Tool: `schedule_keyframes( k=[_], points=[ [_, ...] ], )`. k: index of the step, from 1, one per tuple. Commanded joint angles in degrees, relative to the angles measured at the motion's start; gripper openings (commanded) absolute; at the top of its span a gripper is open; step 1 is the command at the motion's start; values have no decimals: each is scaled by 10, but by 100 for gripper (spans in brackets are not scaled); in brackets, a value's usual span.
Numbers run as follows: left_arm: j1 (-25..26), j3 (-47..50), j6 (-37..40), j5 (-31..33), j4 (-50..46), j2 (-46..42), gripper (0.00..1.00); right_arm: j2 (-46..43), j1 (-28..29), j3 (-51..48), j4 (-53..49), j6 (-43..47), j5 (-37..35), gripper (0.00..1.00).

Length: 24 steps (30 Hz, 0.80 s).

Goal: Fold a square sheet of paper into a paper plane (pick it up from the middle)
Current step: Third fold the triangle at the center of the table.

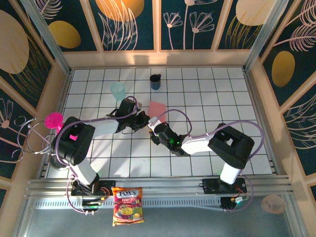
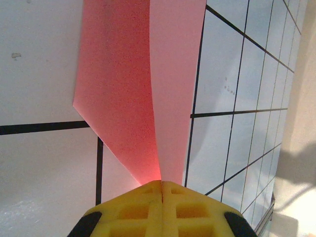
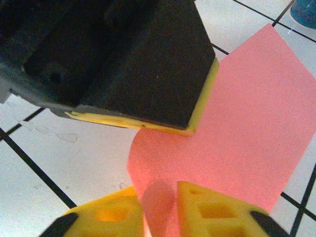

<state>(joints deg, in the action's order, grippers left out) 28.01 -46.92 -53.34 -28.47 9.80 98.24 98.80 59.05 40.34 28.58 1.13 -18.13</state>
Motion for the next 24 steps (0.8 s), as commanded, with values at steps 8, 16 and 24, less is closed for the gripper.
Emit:
schedule_keyframes(
  k=[8, 16, 24],
  points=[
    [-17, 3, -30, 12, -4, -22, 30, -18, 5, -23, 26, 2, 44, 1],
    [-45, -19, 9, 32, -41, -36, 39, -34, -4, -42, 37, -21, 106, 0],
    [-42, -40, 31, 8, -31, -25, 36, -43, -29, -67, 75, -79, 229, 0]
  ],
)
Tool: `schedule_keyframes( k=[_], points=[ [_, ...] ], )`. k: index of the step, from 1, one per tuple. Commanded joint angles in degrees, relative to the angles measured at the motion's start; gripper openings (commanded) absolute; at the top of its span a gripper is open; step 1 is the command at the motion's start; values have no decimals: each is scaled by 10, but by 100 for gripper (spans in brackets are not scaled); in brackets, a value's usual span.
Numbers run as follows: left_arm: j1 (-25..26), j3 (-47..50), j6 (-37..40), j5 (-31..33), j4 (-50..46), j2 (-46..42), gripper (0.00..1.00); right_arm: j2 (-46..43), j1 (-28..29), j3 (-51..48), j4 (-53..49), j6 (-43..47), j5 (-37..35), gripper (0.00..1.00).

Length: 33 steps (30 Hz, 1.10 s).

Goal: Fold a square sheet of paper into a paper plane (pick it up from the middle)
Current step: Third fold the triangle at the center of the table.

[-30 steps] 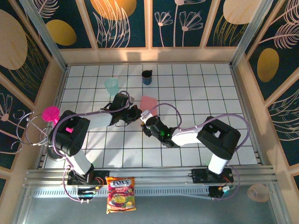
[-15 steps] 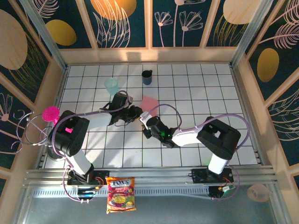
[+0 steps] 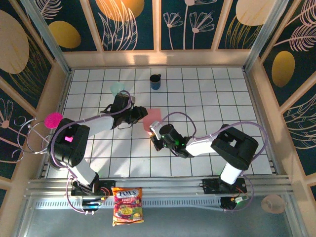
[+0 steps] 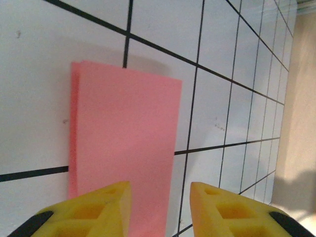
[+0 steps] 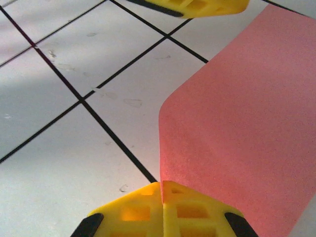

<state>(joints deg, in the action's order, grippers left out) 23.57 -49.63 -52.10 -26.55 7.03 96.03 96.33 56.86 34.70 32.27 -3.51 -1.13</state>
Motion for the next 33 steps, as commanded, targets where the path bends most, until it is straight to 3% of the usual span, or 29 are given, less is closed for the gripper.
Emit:
schedule_keyframes(
  k=[1, 11, 19, 33],
  points=[
    [5, -13, 19, -14, -2, 3, 36, -17, -10, -14, 46, -41, 70, 0],
    [34, -70, 55, -10, -40, 86, 31, -19, -36, -26, 84, -100, 138, 0],
    [46, -137, 95, 20, -96, 149, 25, -15, -44, -30, 92, -115, 129, 0],
    [48, -168, 145, 48, -157, 199, 16, -2, -67, -24, 88, -159, 119, 0]
  ],
)
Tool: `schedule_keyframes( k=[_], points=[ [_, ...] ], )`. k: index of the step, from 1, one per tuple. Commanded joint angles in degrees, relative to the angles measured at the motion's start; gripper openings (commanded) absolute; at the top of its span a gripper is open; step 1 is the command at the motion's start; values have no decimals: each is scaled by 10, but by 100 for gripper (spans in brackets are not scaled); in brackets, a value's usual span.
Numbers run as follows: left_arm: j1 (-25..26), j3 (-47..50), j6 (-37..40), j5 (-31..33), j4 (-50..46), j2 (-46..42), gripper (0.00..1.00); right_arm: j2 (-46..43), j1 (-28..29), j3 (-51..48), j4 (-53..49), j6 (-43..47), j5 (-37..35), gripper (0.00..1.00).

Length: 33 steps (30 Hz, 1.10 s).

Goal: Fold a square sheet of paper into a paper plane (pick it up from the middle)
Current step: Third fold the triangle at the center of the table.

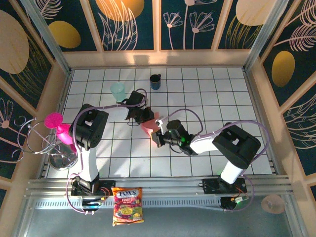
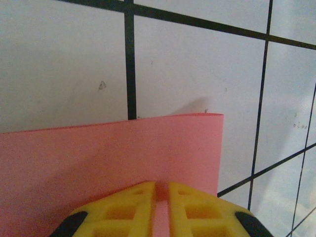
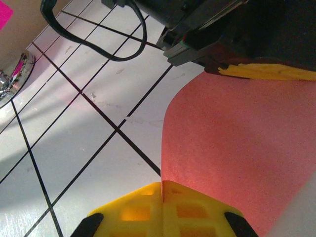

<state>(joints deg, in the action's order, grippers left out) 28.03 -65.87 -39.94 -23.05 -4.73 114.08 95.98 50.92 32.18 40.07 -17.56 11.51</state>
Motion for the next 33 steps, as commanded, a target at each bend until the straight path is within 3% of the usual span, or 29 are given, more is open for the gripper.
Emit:
schedule_keyframes(
  k=[1, 15, 21, 33],
  points=[
    [4, -5, 25, 13, -40, 20, 15, 2, -10, 2, 7, -22, -10, 0],
    [3, -35, 35, -25, -32, 6, 15, 34, -31, 18, -32, -53, -22, 0],
    [-2, -78, 60, 39, -71, -1, 21, 44, -31, 21, -29, -51, 2, 0],
    [-7, -103, 86, 78, -114, 51, 13, 43, -42, 24, -32, -55, -5, 0]
  ],
)
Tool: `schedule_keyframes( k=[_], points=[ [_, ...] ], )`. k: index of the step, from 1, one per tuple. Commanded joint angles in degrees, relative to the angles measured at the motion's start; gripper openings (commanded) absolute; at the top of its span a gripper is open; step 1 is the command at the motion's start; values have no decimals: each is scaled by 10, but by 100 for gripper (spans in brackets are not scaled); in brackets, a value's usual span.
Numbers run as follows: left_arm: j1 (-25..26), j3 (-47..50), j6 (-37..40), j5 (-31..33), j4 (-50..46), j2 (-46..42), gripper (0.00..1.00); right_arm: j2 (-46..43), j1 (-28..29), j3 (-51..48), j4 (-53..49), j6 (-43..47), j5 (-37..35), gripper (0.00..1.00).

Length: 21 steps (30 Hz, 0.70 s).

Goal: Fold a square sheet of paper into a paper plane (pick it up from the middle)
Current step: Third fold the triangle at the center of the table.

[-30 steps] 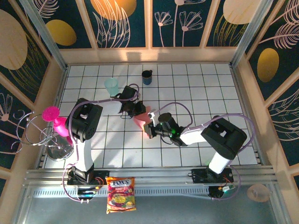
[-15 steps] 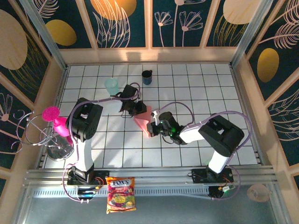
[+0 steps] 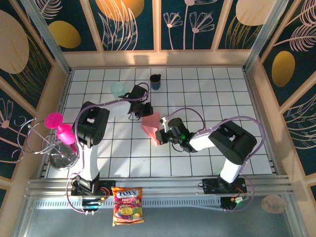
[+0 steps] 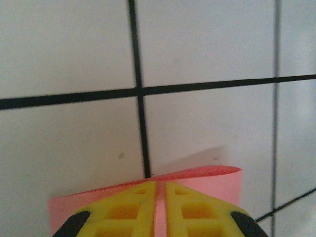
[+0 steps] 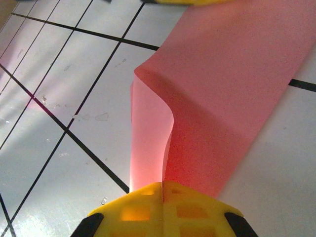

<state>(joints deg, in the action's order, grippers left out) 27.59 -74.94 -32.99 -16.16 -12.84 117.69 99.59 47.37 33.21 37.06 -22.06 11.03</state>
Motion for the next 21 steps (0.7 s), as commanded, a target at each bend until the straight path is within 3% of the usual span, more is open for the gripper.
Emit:
schedule_keyframes(
  k=[1, 21],
  points=[
    [-3, -13, 19, 7, -36, 18, 13, 8, -9, 15, -2, -13, -1, 0],
    [-3, -7, 26, -11, -35, 26, 11, 36, -26, 43, -26, -30, 40, 0]
  ],
)
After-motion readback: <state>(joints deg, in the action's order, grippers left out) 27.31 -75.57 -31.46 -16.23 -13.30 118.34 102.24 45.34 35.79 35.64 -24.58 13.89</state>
